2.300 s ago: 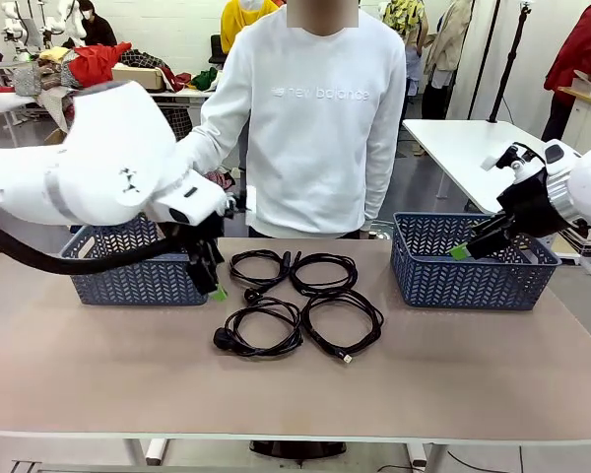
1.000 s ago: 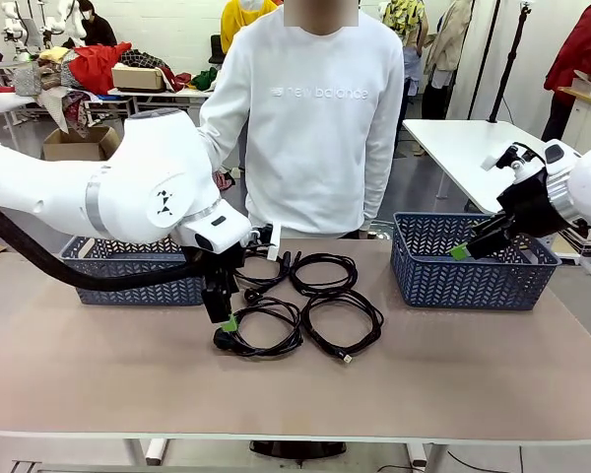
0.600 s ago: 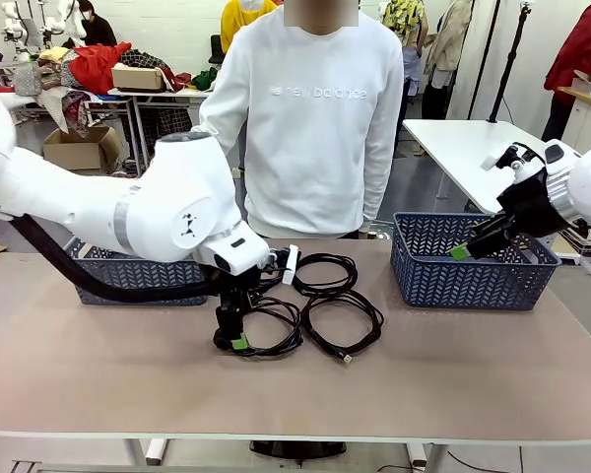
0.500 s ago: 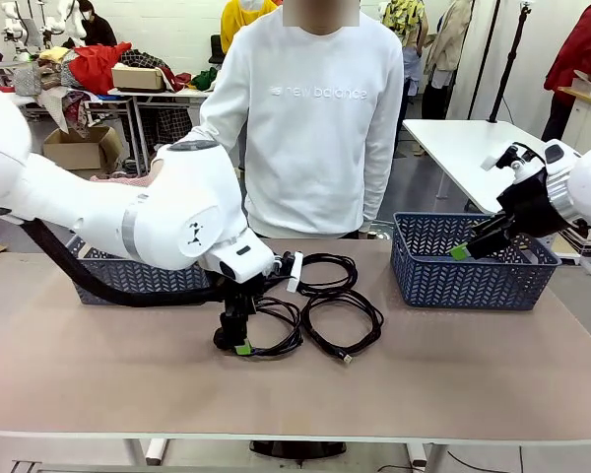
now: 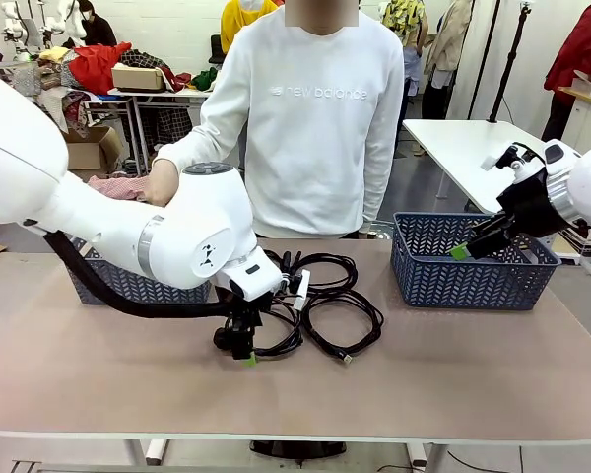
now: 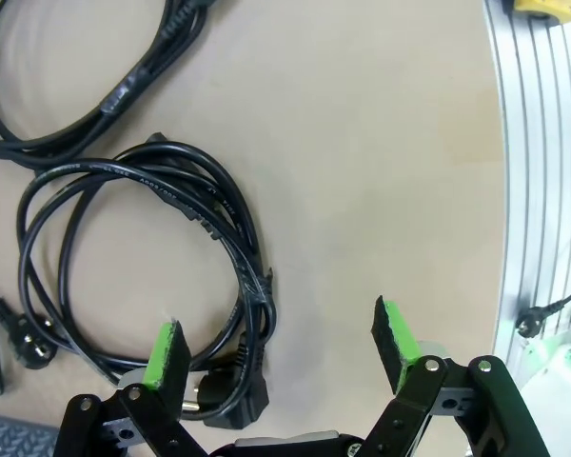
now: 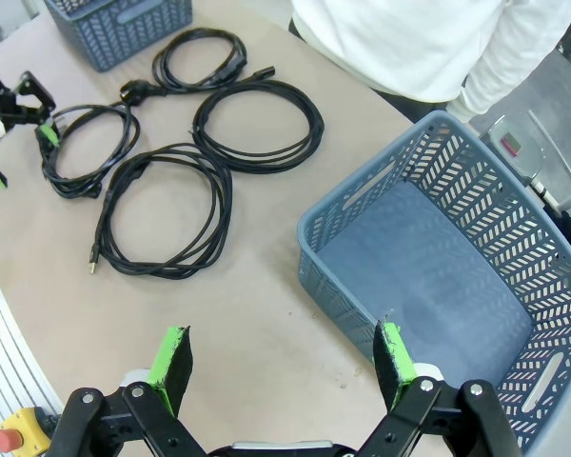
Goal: Organize the cables according to human instructions.
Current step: Pick up a bundle of cables and place it in the basket indicated by the human.
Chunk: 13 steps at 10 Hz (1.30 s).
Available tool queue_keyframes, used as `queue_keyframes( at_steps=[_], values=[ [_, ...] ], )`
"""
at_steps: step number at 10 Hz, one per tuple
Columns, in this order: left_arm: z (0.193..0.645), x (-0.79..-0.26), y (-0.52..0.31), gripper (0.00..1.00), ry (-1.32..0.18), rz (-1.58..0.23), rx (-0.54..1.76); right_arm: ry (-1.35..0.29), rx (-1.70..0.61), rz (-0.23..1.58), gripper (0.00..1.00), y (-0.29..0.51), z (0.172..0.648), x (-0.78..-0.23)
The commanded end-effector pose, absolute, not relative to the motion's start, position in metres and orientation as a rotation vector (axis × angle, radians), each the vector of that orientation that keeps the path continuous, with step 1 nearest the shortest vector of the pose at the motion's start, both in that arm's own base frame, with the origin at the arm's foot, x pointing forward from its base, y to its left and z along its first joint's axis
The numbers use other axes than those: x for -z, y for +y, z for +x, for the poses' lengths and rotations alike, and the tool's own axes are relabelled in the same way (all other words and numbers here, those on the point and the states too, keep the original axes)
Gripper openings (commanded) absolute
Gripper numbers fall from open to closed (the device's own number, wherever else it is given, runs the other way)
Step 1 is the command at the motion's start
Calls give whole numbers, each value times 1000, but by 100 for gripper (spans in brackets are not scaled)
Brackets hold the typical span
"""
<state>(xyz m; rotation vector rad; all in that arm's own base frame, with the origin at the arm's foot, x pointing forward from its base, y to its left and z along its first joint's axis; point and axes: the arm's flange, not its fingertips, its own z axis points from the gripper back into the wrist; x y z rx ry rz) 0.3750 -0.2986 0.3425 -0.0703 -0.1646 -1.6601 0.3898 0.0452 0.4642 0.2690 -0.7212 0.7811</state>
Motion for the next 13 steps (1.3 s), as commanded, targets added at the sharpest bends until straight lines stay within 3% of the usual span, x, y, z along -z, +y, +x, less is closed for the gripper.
queue_keyframes(
  at_steps=[1,8,13],
  values=[
    [382,-336,-302,100,-167,-45,1665,-726,-778,278,100,44,391,-463],
    [386,-322,-309,100,-123,-38,1680,-726,-778,278,100,44,391,-463],
    [388,-319,-310,55,-122,-42,1684,-726,-778,278,100,44,391,-463]
  ],
)
